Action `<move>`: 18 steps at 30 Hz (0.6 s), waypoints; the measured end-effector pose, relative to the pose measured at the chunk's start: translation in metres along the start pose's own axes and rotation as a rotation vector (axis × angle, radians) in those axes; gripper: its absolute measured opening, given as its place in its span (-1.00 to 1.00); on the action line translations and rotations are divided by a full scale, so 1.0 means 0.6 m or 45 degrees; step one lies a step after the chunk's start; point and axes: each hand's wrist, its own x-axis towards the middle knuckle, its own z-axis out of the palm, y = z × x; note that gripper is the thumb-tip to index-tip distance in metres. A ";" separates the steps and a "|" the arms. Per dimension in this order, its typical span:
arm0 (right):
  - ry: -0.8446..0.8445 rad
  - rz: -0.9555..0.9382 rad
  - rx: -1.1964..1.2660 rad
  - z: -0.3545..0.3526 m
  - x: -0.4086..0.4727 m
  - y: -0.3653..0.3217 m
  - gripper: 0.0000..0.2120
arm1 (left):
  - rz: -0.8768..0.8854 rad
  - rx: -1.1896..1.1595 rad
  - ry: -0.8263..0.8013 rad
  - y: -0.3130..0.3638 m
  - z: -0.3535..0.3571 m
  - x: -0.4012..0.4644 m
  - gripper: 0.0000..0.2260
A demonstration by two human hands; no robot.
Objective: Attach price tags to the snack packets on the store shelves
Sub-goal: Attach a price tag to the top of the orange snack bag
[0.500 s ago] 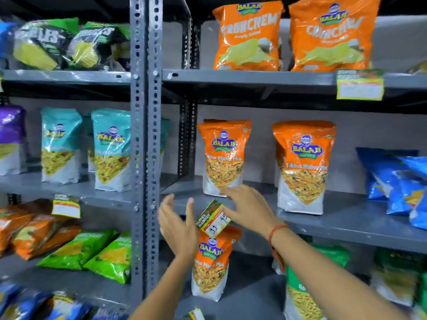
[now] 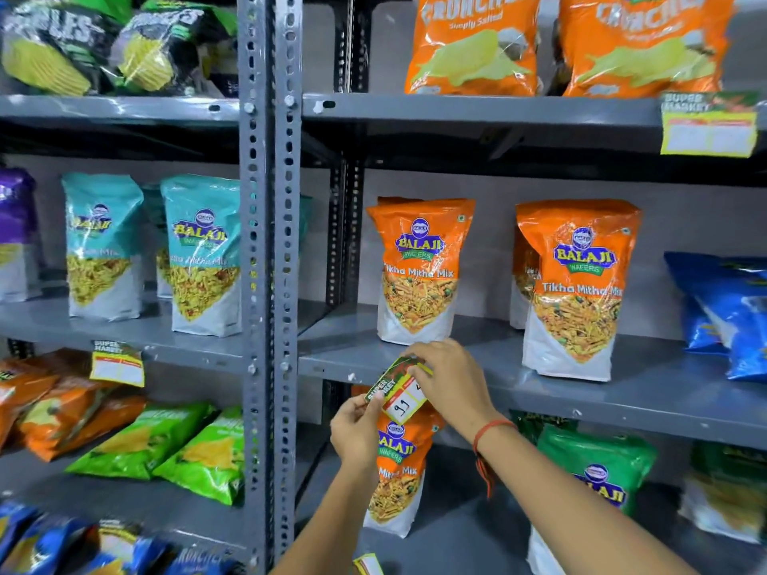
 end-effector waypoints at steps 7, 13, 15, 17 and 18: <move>0.021 0.005 0.049 0.001 0.004 -0.006 -0.88 | -0.011 0.035 0.022 0.002 -0.002 0.000 -0.84; 0.079 -0.039 0.027 0.007 -0.008 -0.005 -0.89 | 0.178 0.148 0.038 0.007 -0.014 -0.007 -0.87; 0.103 -0.022 0.030 0.009 -0.011 -0.003 -0.89 | 0.227 0.189 0.047 0.011 -0.016 -0.008 -0.87; 0.114 -0.005 0.036 0.013 -0.016 -0.002 -0.89 | 0.275 0.235 0.064 0.015 -0.019 -0.008 -0.86; 0.127 0.007 0.045 0.015 -0.018 0.000 -0.90 | 0.305 0.253 0.076 0.017 -0.021 -0.008 -0.87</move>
